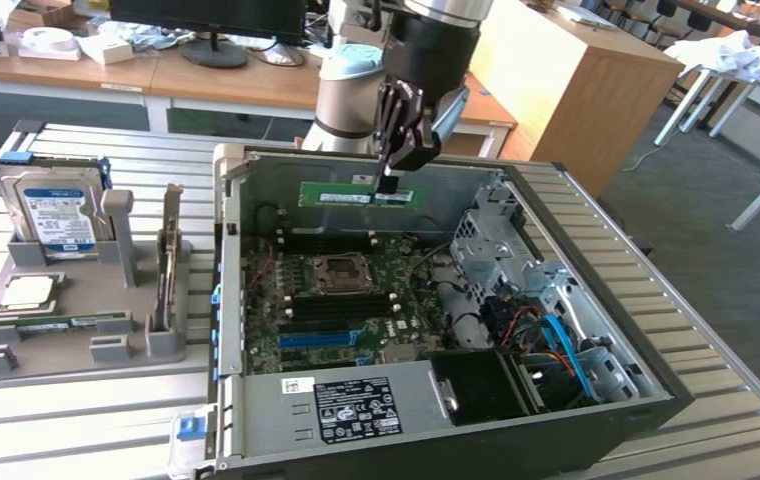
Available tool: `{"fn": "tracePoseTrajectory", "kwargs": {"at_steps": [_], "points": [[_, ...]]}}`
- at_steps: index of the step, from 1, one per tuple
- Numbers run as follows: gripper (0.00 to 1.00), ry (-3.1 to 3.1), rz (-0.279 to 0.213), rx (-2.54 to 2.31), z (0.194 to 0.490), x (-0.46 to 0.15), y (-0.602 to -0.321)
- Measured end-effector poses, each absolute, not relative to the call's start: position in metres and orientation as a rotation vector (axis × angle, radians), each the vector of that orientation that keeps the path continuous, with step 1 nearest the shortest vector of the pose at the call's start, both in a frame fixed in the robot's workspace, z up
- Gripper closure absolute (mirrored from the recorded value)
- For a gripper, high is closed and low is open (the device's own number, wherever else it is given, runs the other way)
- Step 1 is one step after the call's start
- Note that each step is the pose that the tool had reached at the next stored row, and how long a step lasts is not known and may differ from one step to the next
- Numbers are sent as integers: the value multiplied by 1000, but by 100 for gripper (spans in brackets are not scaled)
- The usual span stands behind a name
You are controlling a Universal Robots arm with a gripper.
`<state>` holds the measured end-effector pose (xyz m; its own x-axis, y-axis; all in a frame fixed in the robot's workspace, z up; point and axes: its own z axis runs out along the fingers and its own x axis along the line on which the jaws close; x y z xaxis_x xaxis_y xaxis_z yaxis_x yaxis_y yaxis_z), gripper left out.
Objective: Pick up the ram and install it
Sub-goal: 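Pick up the ram and move it above insertion slot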
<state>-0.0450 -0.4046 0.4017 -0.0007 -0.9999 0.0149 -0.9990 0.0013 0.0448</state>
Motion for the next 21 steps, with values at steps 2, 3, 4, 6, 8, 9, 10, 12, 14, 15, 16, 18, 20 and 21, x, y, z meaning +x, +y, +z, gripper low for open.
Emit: {"fn": "tracePoseTrajectory", "kwargs": {"at_steps": [2, 3, 4, 6, 8, 9, 10, 12, 14, 15, 16, 18, 20, 21], "points": [[89, -2193, -33, 2190, 399, -45, -405], [89, -2193, -32, 2190, 397, -45, -405], [89, -2193, -32, 2191, 395, -45, -405], [89, -2193, -32, 2191, 392, -45, -405], [89, -2193, -32, 2191, 388, -45, -405], [89, -2193, -32, 2191, 387, -45, -405], [89, -2193, -32, 2191, 385, -45, -405], [89, -2193, -31, 2191, 381, -45, -405], [89, -2193, -32, 2191, 379, -45, -405], [89, -2193, -31, 2191, 377, -45, -405], [89, -2193, -32, 2191, 376, -45, -405], [89, -2193, -32, 2191, 374, -45, -405], [89, -2194, -32, 2191, 373, -45, -405], [89, -2194, -32, 2191, 373, -45, -405]]}}
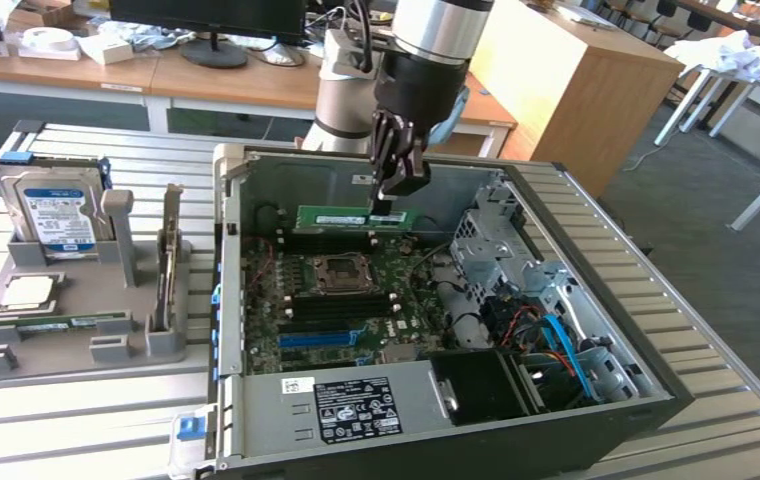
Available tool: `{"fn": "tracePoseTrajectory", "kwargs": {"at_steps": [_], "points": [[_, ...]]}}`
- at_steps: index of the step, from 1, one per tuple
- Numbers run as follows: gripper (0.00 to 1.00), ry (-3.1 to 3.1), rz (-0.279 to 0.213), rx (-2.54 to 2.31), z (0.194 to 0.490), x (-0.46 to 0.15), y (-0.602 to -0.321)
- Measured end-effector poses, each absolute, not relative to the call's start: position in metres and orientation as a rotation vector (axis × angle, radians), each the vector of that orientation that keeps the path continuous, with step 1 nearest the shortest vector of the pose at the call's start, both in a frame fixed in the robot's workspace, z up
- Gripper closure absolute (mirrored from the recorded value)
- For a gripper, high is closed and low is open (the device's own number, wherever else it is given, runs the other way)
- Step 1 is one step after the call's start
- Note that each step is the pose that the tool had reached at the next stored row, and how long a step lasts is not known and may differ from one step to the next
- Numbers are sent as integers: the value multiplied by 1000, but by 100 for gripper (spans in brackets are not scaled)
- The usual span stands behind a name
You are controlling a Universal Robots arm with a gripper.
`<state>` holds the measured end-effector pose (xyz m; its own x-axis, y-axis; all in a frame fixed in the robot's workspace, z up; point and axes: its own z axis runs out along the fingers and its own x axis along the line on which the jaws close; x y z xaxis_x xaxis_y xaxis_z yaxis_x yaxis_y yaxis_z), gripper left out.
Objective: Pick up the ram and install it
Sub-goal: 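Pick up the ram and move it above insertion slot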
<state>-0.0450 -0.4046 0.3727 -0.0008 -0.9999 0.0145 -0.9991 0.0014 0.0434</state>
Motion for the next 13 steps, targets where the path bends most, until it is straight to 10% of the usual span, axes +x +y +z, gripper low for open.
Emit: {"fn": "tracePoseTrajectory", "kwargs": {"at_steps": [13], "points": [[89, -2194, -32, 2191, 372, -34, -405]]}}
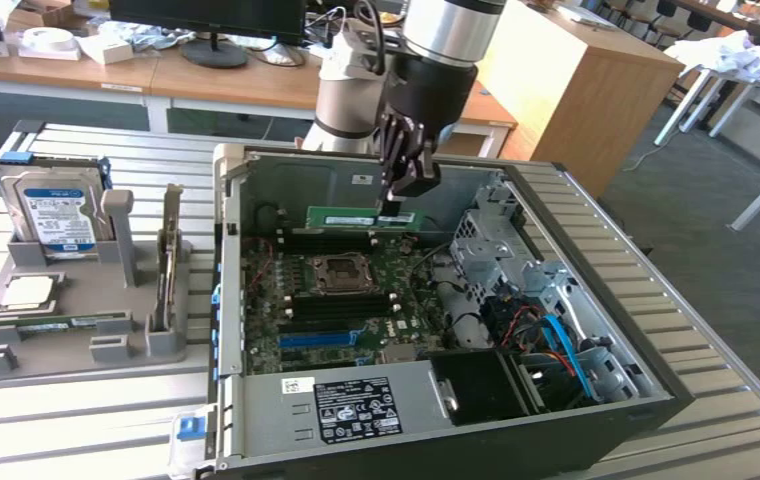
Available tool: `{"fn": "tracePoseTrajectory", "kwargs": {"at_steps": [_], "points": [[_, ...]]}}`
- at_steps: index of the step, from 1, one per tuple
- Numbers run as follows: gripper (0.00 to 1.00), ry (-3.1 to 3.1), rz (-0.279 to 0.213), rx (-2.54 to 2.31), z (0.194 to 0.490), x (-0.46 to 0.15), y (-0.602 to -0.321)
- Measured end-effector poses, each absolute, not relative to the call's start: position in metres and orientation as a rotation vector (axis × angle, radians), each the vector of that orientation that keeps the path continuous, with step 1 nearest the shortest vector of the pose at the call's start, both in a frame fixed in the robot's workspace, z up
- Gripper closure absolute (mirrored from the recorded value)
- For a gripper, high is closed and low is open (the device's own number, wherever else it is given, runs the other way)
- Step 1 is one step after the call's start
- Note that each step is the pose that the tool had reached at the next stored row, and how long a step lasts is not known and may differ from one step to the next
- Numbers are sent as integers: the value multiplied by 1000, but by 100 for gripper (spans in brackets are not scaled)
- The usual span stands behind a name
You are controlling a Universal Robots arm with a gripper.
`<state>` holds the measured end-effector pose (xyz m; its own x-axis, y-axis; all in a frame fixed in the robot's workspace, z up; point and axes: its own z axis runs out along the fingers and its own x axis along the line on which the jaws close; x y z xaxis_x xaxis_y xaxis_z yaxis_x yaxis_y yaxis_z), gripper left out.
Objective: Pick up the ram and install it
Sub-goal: 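Pick up the ram and move it above insertion slot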
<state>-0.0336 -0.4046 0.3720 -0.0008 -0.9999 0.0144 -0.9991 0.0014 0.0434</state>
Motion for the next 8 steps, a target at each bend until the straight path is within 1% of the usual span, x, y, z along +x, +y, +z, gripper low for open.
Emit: {"fn": "tracePoseTrajectory", "kwargs": {"at_steps": [8], "points": [[89, -2194, -32, 2191, 369, -33, -405]]}}
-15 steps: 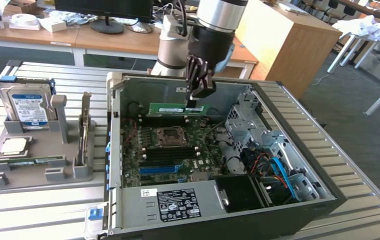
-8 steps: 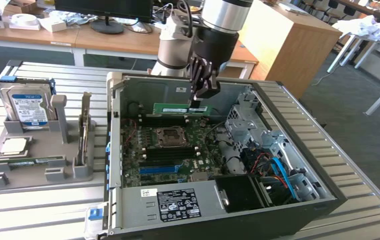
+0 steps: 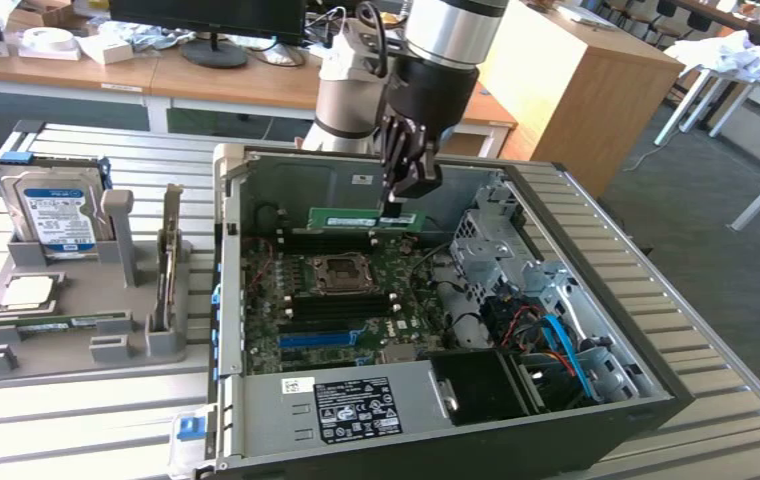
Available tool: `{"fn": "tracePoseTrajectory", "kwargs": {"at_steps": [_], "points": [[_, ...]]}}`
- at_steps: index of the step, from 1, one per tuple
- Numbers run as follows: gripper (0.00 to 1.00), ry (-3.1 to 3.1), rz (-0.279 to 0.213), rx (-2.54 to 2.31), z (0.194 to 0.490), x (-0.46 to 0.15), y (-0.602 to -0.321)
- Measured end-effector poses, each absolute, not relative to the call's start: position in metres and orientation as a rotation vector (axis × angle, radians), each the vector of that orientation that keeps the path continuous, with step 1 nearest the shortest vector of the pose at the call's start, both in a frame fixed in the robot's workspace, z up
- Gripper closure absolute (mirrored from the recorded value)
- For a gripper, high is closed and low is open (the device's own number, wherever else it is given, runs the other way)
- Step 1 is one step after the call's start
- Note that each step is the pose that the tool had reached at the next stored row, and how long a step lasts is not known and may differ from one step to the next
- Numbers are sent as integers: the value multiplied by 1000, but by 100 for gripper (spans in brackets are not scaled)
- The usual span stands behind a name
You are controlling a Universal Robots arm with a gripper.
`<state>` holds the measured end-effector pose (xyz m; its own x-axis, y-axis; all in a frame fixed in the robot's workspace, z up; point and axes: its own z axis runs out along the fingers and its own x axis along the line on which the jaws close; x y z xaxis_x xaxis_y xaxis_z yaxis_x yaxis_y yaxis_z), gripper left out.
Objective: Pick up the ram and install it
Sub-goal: 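Pick up the ram and move it above insertion slot, then insert the ram into the slot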
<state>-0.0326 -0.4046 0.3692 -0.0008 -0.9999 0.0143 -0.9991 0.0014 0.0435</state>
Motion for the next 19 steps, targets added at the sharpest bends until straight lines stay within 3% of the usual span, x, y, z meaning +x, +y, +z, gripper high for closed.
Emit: {"fn": "tracePoseTrajectory", "kwargs": {"at_steps": [19], "points": [[89, -2194, -32, 2191, 356, -33, -405]]}}
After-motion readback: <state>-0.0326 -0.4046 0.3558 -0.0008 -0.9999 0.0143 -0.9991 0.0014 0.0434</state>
